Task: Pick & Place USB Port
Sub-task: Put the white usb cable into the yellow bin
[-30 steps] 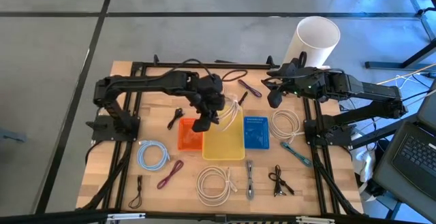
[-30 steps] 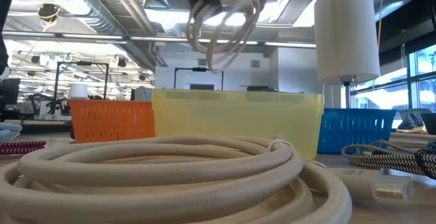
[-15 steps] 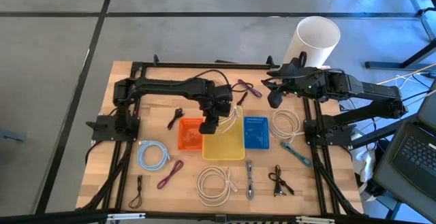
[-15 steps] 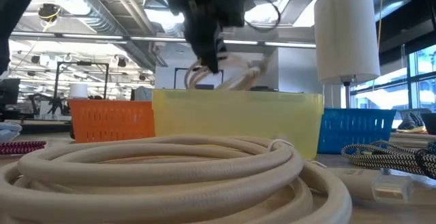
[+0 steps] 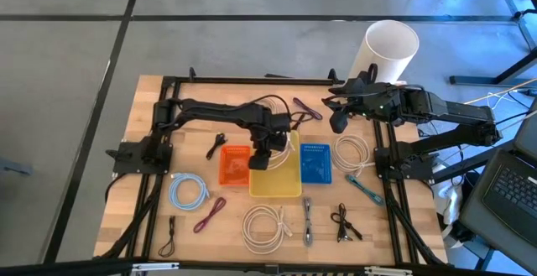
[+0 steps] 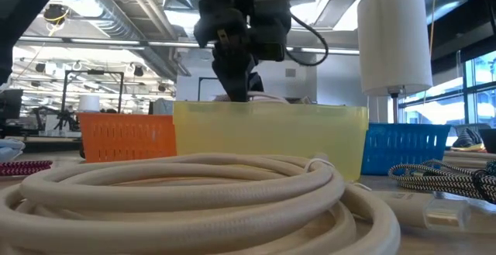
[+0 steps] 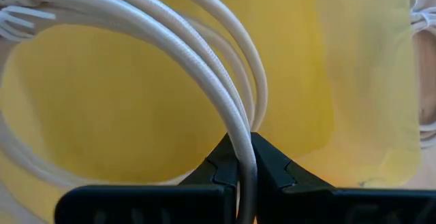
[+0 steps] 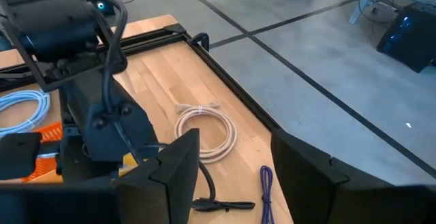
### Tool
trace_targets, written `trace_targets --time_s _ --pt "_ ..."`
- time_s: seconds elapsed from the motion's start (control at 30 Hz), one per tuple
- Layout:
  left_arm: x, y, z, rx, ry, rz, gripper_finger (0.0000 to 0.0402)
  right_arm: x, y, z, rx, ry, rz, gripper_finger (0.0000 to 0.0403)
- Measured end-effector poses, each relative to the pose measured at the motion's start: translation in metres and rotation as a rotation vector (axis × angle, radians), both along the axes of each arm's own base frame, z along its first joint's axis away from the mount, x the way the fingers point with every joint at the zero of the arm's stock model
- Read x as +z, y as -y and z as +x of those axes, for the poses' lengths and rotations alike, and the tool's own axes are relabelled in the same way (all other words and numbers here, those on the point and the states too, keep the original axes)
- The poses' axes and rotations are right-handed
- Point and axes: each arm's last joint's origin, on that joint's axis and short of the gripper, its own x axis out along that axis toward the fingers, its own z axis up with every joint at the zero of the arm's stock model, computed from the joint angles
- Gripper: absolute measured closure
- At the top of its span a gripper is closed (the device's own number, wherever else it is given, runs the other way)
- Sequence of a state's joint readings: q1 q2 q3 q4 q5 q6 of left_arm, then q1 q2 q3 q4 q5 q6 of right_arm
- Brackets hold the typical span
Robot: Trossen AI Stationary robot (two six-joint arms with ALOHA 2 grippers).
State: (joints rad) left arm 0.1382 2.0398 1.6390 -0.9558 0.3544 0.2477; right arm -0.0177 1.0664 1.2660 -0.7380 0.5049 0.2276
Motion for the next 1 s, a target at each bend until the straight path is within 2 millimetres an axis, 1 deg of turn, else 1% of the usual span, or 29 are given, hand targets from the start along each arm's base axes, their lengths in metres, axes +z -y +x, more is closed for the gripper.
trace_targets --time_s 0.13,0.47,0.57,0.67,0.77,1.0 --pt "-0.012 0.0 0.005 -0.009 -0.005 -0.031 0.0391 0.0 0.0 0.0 0.0 0.0 0.0 0.0218" --pt "-0.056 0.01 0.014 -0.033 -0.112 -0.047 0.0391 0.0 0.0 0.0 0.0 -0.005 0.0 0.0218" --pt "-0.067 0.011 0.016 -0.035 -0.127 -0.05 0.0391 -0.001 0.0 0.0 0.0 -0.007 0.0 0.0218" --pt "-0.069 0.014 0.017 -0.042 -0.126 -0.044 0.039 -0.001 0.0 0.0 0.0 -0.007 0.0 0.0218" --pt "-0.069 0.015 0.019 -0.045 -0.112 -0.043 0.0379 -0.001 0.0 0.0 0.0 -0.007 0.0 0.0218" --pt "-0.069 0.015 0.019 -0.045 -0.114 -0.05 0.0315 0.0 0.0 0.0 0.0 -0.006 0.001 0.0218"
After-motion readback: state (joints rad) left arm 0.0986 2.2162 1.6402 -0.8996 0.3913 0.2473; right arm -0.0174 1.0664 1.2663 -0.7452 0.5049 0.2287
